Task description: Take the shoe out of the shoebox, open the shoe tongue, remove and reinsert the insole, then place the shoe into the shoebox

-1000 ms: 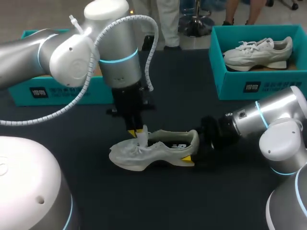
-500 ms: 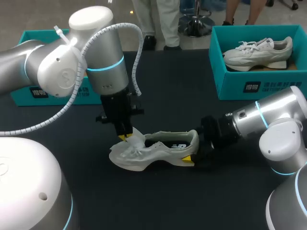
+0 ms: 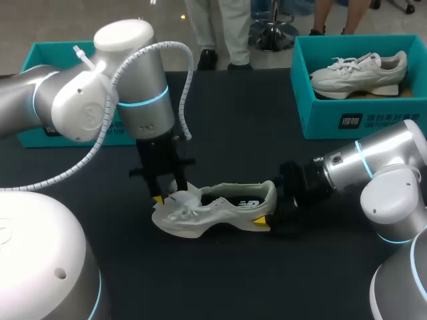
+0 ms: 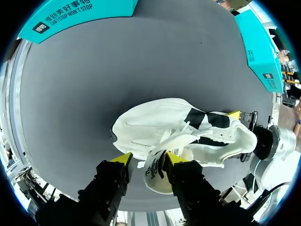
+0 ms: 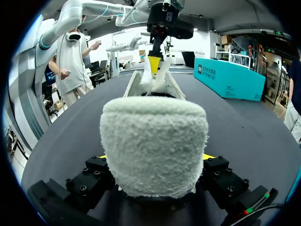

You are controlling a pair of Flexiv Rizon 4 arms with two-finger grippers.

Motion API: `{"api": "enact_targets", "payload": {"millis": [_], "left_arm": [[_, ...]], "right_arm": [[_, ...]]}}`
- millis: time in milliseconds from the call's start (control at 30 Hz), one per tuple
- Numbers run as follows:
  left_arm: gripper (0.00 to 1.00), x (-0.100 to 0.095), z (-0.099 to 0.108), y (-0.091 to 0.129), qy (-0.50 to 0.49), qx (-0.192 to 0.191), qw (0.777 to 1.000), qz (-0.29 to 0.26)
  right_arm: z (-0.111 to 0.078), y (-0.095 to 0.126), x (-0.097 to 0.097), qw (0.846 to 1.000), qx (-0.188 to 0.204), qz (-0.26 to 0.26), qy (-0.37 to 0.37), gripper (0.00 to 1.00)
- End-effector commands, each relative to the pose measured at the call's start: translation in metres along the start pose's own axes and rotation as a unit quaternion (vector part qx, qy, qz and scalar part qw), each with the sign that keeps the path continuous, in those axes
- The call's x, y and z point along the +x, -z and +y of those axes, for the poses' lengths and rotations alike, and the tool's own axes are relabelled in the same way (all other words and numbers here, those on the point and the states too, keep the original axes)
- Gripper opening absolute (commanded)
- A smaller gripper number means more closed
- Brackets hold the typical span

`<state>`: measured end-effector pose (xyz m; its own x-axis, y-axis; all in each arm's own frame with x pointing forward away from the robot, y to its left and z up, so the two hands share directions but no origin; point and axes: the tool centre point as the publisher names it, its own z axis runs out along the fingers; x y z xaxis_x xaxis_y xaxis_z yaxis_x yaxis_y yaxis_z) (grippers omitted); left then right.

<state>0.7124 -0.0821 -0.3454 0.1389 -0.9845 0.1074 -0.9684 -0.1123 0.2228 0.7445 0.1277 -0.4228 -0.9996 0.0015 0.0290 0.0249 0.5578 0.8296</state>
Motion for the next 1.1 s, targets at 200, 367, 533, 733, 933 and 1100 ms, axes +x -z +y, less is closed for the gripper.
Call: {"api": "enact_targets", "payload": {"millis": [200, 367, 533, 733, 933, 1100], "left_arm": [[0.45, -0.008, -0.002, -0.014, 0.021, -0.010, 1.000, -0.003], [0.45, -0.011, -0.003, -0.017, 0.028, -0.014, 1.000, -0.005], [0.49, -0.011, -0.002, -0.011, 0.027, -0.010, 1.000, -0.005], [0.61, -0.006, -0.002, -0.009, 0.020, -0.011, 1.000, -0.005], [1.00, 0.006, 0.002, 0.003, -0.021, 0.001, 1.000, -0.007], [1.00, 0.020, 0.004, 0.011, -0.058, 0.011, 0.998, -0.018]], "right_arm": [[0.000, -0.003, 0.000, 1.000, 0.003, 0.000, -0.001, 0.00], [0.000, -0.003, 0.000, 1.000, 0.003, 0.000, -0.001, 0.00], [0.000, -0.003, 0.000, 1.000, 0.003, 0.000, -0.001, 0.00], [0.000, -0.003, 0.000, 1.000, 0.003, 0.000, -0.001, 0.00], [0.000, -0.003, 0.000, 1.000, 0.003, 0.000, -0.001, 0.00], [0.000, -0.003, 0.000, 1.000, 0.003, 0.000, -0.001, 0.00]]}}
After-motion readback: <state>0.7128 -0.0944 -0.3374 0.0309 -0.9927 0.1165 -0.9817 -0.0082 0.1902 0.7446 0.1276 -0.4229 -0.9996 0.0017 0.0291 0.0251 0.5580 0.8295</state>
